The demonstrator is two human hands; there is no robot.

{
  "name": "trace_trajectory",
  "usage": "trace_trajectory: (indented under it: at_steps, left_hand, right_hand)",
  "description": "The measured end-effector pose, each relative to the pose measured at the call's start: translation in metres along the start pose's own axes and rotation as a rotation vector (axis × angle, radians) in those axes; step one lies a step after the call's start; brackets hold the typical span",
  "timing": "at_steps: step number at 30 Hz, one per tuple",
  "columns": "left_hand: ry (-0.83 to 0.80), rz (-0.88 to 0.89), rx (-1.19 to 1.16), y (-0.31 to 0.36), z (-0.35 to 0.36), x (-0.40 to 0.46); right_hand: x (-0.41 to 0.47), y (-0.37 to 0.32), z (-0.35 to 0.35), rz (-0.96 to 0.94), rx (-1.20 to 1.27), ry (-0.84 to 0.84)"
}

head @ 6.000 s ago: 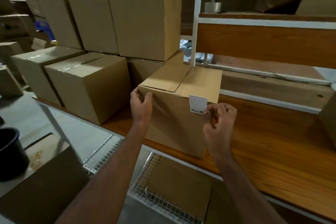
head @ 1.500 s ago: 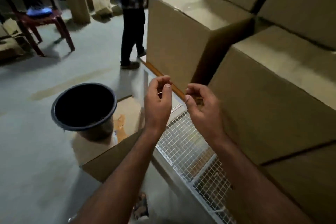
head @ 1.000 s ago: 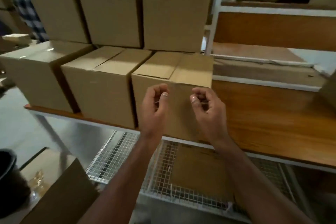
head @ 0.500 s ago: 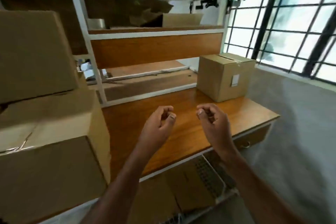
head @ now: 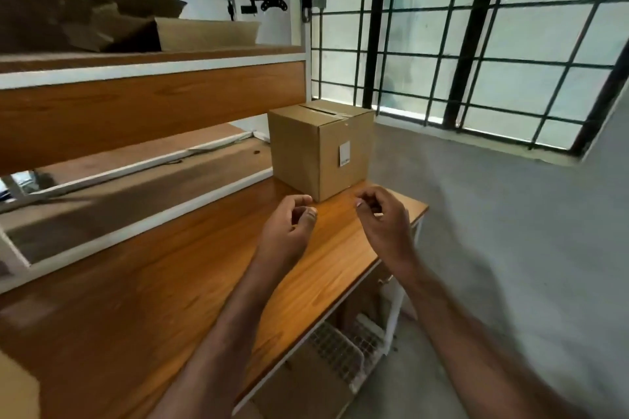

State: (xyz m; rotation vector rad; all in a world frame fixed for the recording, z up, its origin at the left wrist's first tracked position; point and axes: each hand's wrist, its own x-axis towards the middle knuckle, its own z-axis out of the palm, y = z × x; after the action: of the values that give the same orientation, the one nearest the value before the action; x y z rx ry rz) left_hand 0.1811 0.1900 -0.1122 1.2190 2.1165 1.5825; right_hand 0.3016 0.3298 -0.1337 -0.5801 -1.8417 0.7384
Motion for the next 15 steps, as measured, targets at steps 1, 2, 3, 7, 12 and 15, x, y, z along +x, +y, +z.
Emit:
trace_trajectory:
  at_steps: [1, 2, 3, 7, 12, 15]
  left_hand:
    - [0.0, -0.004, -0.005, -0.004, 0.009, 0.014]
    - [0.0, -0.012, -0.006, -0.009, 0.019, 0.028]
    - [-0.005, -0.021, -0.004, -0.014, 0.03, 0.042]
    - [0.012, -0.053, 0.024, -0.026, 0.077, 0.108]
    - [0.149, -0.134, 0.05, -0.033, 0.123, 0.2]
    - [0.217, -0.198, 0.061, -0.034, 0.142, 0.247]
  right_hand:
    - [0.009, 0.012, 0.0, 0.008, 0.0, 0.014]
    - [0.02, 0.026, -0.001, 0.02, 0.0, 0.022]
    - [0.031, 0.04, 0.0, 0.034, 0.004, 0.026]
    - [0.086, 0.101, 0.001, 0.062, 0.009, 0.025]
    - [0.172, 0.171, 0.004, 0.103, 0.05, -0.069]
    - [0.233, 0.209, 0.011, 0.189, 0.051, -0.181]
